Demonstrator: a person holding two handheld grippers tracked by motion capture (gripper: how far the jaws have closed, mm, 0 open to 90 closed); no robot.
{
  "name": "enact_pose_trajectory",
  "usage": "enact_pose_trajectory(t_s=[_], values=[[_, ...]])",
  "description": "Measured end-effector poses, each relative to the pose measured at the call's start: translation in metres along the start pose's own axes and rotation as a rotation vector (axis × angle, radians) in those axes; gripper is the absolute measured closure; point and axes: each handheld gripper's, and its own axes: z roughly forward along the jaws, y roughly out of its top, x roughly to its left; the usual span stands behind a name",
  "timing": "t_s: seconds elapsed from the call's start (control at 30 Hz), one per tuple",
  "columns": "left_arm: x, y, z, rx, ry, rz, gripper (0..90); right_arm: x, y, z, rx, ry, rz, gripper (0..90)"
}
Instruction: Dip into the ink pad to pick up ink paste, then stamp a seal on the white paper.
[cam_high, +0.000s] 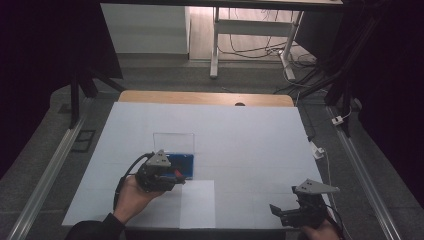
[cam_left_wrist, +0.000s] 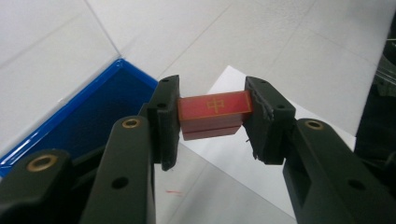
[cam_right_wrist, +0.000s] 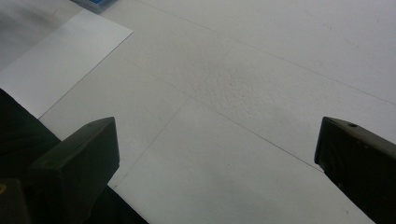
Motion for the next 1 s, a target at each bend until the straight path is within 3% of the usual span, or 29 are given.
enact_pose_trajectory(t_s=[0.57, 1.0], values=[[-0.02, 0.005, 0.01, 0.001, -0.039, 0.04, 57.3, 0.0, 0.0, 0.0, 0.001, -0.001, 0.0, 0.4], [-0.036, 0.008, 0.029, 0.021, -0.082, 0.095, 57.3, 0.001, 0.0, 0.001, 0.005, 0.0, -0.007, 0.4]])
